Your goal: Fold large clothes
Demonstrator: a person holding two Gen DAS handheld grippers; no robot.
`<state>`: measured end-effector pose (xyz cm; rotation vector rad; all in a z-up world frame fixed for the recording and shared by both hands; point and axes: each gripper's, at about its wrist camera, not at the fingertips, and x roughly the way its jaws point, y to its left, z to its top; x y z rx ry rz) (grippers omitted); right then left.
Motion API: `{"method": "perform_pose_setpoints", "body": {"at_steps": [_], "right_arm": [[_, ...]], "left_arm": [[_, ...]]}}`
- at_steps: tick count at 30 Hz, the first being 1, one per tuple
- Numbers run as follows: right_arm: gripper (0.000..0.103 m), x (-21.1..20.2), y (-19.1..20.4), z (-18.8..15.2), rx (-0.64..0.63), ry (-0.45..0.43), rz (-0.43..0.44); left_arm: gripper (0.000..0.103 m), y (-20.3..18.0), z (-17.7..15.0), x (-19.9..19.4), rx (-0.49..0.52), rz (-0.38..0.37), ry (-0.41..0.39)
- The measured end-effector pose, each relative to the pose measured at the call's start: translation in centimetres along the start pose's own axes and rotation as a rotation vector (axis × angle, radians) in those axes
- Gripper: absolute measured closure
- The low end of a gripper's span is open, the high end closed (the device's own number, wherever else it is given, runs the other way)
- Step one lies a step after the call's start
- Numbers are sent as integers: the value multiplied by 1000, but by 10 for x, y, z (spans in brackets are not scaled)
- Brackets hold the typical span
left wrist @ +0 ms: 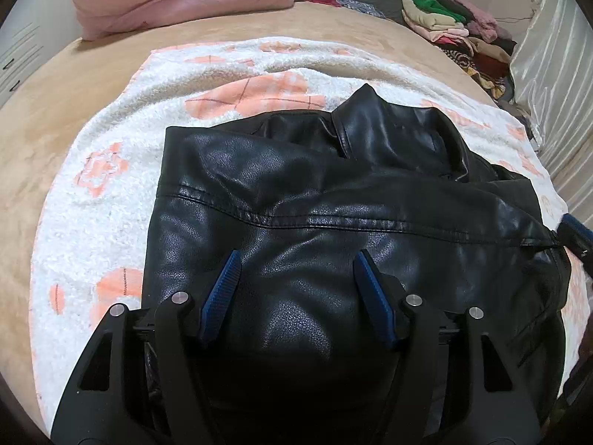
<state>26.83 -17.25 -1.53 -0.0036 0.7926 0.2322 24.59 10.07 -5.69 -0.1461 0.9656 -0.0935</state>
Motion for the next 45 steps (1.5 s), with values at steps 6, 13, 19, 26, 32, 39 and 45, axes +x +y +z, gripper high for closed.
{"method": "perform_pose_setpoints", "body": {"at_steps": [6,13,19,26,32,39,45], "right_arm": [[41,34,11,-10,-24,114,-19],[41,56,10,-26,-28,155,-24],[39,29,2,-18,23,91,37],[28,0,5,-15,23,42,69],[21,-19,8,-13,24,2,89],[20,-35,8,-14,14,-30,113],[20,-39,9,-21,12,-28,116]], "left_arm": [[47,3,-1,1,0,-12,-4],[47,3,-1,0,3,-18,-9],[47,3,1,-12,-6,-37,-25],[39,-6,0,-37,-4,-80,-52],[28,-19,-3,-58,24,-88,-85],[20,-31,-10,-67,70,-76,-86],[20,-34,-24,-63,90,-73,-53]]}}
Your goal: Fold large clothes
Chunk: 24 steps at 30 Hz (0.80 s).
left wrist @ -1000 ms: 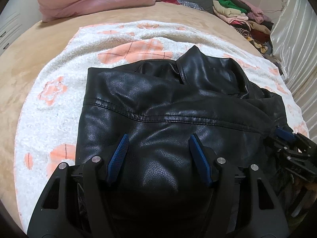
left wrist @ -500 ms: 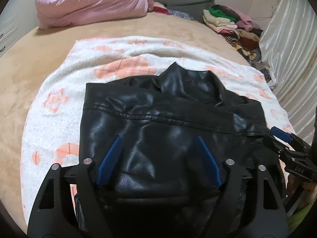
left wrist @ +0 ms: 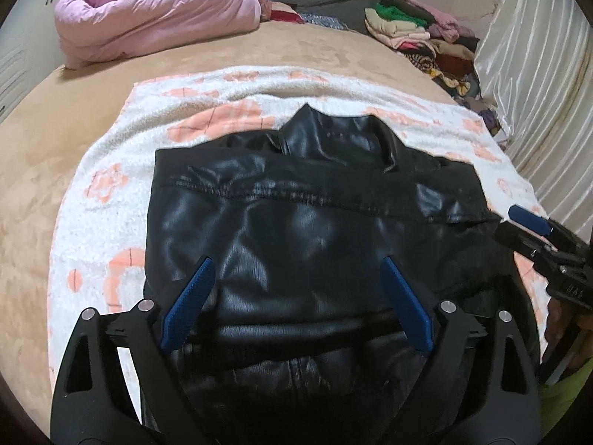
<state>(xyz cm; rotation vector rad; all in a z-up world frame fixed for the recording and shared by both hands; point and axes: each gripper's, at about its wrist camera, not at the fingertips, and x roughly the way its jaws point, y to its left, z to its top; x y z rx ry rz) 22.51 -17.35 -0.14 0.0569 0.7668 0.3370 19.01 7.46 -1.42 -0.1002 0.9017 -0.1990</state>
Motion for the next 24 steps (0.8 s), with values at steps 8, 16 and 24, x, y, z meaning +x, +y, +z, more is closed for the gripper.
{"method": "perform_pose_setpoints", "body": {"at_steps": [8,16,24], "right_arm": [[20,14,-7,-26,-3,67,-47],[20,39,-26,-50,25,157,-105],[19,14,-22,-40,54,84,-47]], "left_arm": [[20,0,-26,21,33,34,64],[20,-1,-28,26,48,50,70],[16,-5,-25,15,39,50,56]]}}
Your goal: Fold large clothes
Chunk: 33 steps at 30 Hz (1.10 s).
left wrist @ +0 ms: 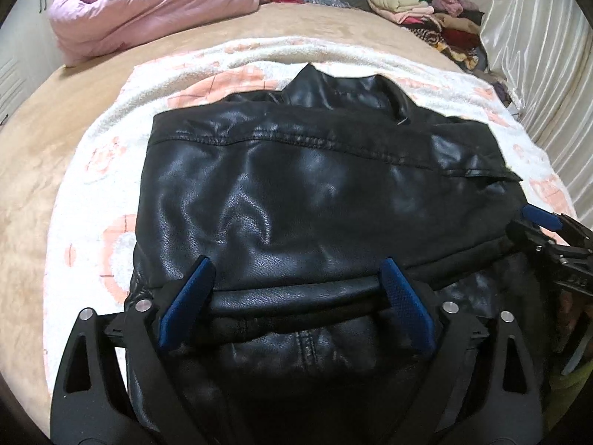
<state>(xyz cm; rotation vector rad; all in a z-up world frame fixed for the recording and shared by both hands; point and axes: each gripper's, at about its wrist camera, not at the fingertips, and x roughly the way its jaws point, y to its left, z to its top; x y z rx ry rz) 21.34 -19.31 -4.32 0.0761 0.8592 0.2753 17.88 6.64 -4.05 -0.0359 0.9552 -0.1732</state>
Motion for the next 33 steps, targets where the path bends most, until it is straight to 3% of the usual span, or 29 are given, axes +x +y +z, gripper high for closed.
{"method": "perform_pose_setpoints", "body": {"at_steps": [6,33], "right_arm": [[4,-28,3,7,4,-76,24],[4,-88,27,5,-26,-159,33]], "left_arm": [[9,-1,2,-17,-23,-18,-20],[9,-19,-5,-85,-25,-62,-121]]}}
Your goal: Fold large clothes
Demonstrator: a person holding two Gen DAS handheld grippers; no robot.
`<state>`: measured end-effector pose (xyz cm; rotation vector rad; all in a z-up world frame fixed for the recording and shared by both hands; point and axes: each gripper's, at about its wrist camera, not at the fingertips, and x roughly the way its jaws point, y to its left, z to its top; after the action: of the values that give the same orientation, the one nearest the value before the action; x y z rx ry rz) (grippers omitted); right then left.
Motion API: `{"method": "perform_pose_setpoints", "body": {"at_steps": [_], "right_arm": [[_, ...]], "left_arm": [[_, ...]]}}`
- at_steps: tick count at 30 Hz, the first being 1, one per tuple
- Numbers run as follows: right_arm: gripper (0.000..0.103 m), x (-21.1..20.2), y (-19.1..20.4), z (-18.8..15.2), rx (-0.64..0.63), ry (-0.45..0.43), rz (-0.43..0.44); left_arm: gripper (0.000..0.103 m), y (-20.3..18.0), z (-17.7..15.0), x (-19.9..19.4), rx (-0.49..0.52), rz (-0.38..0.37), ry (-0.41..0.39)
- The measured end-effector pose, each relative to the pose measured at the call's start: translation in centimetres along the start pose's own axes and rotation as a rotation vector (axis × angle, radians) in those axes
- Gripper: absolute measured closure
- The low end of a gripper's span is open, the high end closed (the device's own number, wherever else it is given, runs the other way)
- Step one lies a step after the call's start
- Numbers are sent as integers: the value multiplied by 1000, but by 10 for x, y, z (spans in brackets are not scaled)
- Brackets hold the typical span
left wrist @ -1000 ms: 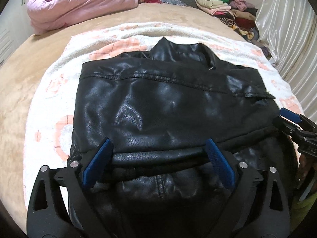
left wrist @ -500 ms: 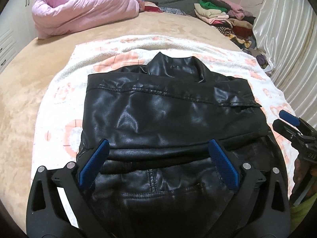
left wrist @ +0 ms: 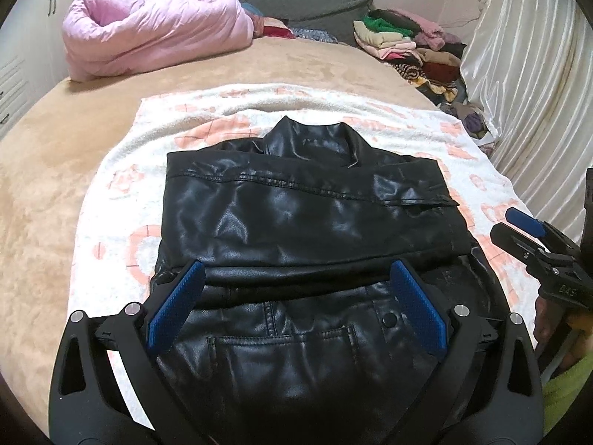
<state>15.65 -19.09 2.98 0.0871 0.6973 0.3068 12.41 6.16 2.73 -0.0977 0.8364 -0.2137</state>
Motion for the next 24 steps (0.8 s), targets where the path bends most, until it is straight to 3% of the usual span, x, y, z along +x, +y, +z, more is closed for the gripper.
{"method": "perform_pose_setpoints", "body": {"at_steps": [24], "right_arm": [[4,-44,3,-36,-24,4,-2]], "left_arm": [[9,11,-43,-31,0,44,4]]}}
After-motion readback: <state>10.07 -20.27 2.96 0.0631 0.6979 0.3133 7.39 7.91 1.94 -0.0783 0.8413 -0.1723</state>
